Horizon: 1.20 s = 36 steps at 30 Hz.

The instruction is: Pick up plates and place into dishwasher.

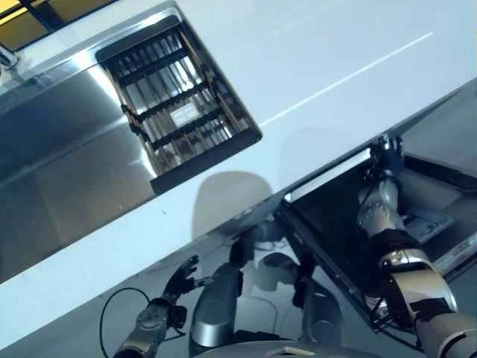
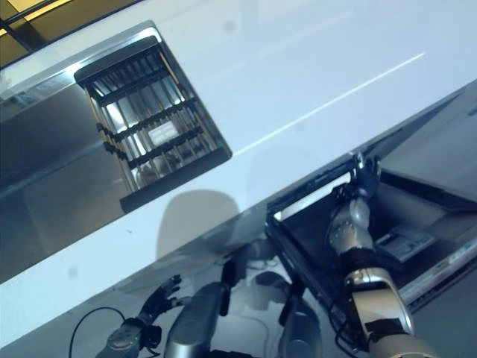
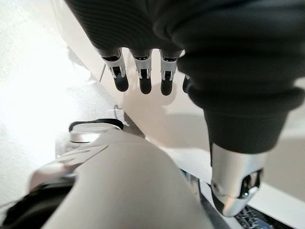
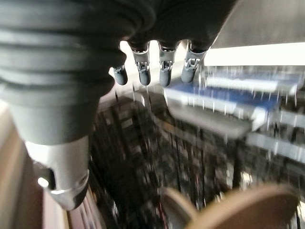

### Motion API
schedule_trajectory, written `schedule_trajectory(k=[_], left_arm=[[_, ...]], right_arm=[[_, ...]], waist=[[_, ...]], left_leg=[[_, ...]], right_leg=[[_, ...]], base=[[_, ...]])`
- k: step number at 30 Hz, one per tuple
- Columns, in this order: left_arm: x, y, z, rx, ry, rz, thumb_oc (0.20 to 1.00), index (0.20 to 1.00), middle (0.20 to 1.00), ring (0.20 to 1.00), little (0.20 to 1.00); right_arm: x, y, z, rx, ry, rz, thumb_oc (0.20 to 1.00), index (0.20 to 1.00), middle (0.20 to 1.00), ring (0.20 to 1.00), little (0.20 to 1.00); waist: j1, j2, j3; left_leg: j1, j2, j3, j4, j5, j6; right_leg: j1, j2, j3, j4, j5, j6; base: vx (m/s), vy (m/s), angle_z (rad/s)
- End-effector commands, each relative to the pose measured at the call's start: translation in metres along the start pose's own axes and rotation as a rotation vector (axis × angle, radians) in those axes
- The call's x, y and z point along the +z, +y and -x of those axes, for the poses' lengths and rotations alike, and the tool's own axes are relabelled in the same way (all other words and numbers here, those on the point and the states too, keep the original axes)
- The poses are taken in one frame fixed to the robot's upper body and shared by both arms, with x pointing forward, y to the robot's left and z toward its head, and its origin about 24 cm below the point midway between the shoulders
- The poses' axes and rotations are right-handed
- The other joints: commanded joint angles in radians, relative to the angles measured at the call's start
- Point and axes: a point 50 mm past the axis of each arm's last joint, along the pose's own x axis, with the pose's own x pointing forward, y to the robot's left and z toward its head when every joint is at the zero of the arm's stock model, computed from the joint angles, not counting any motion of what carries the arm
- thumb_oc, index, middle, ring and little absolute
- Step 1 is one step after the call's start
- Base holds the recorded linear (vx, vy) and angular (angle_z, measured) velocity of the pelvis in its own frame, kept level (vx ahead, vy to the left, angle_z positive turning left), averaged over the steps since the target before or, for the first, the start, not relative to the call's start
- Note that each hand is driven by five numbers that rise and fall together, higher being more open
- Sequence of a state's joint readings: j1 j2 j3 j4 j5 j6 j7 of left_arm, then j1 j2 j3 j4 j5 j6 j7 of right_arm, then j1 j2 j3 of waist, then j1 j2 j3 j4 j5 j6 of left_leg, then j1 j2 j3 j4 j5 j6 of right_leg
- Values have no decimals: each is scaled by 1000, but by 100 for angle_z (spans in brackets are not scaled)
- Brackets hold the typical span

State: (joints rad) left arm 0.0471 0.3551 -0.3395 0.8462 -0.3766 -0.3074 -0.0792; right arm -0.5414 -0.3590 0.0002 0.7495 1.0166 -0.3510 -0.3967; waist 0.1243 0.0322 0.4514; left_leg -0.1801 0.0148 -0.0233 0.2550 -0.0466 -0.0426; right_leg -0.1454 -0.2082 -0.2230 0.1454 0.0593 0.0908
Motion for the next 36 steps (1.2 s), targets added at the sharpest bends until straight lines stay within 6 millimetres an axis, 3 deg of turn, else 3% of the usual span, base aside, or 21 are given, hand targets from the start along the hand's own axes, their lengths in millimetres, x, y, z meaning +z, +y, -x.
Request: schedule_trajectory(k=[1,5,12,15,21,25,28,31,36], left_arm=[[-12,3,13,35,-3,24,1000,1000,1000,1000,1000],[-12,5,13,44,5,13,1000,1000,1000,1000,1000],[-20,12,16,64,55,0,1000,1000,1000,1000,1000],[-24,16,17,95,75,30,1000,1000,1000,1000,1000],[-47,10,28,133,146,72,1000,1000,1000,1000,1000],[-55,12,34,142,164,88,1000,1000,1000,1000,1000],[-56,13,35,145,167,98,1000,1000,1000,1000,1000],[-50,16,31,143,149,75,1000,1000,1000,1000,1000],[-26,28,19,169,65,73,1000,1000,1000,1000,1000]], right_arm=[[22,-14,0,-33,-106,-70,1000,1000,1000,1000,1000],[21,-30,4,-83,-115,-64,1000,1000,1000,1000,1000],[36,-24,6,3,-188,287,1000,1000,1000,1000,1000],[44,-27,8,55,-206,344,1000,1000,1000,1000,1000],[60,-63,22,76,-294,520,1000,1000,1000,1000,1000],[70,-97,31,-14,-297,513,1000,1000,1000,1000,1000],[72,-121,37,-125,-309,473,1000,1000,1000,1000,1000],[69,-130,39,-195,-303,437,1000,1000,1000,1000,1000],[63,-133,36,-286,-284,309,1000,1000,1000,1000,1000]], waist=[[-6,-21,-87],[-11,-39,-121],[-38,-59,-176],[-61,-67,-197],[-106,-83,-257],[-135,-90,-279],[-150,-94,-277],[-152,-103,-250],[-157,-115,-164]], left_leg=[[-61,14,34,15,-10,18],[-28,17,38,-9,-13,20],[19,23,53,-44,-11,25],[46,31,67,-66,-9,29],[93,40,82,-105,-15,30],[104,41,101,-114,-24,33],[93,40,102,-86,-41,37],[51,47,104,-19,-62,40],[-77,75,95,126,-91,39]], right_leg=[[89,13,49,-4,-65,18],[116,21,54,-26,-62,22],[126,30,71,-44,-54,29],[124,37,84,-43,-54,30],[123,54,118,-48,-59,34],[116,62,134,-55,-58,38],[109,67,149,-48,-61,39],[84,70,157,-29,-59,38],[3,88,166,42,-63,15]], base=[[10,-33,-15],[23,-30,-14],[-15,-1,-6],[-14,36,-14],[56,15,-18],[7,-8,-13],[17,-31,-17],[-73,-107,-20],[-188,-106,-6]])
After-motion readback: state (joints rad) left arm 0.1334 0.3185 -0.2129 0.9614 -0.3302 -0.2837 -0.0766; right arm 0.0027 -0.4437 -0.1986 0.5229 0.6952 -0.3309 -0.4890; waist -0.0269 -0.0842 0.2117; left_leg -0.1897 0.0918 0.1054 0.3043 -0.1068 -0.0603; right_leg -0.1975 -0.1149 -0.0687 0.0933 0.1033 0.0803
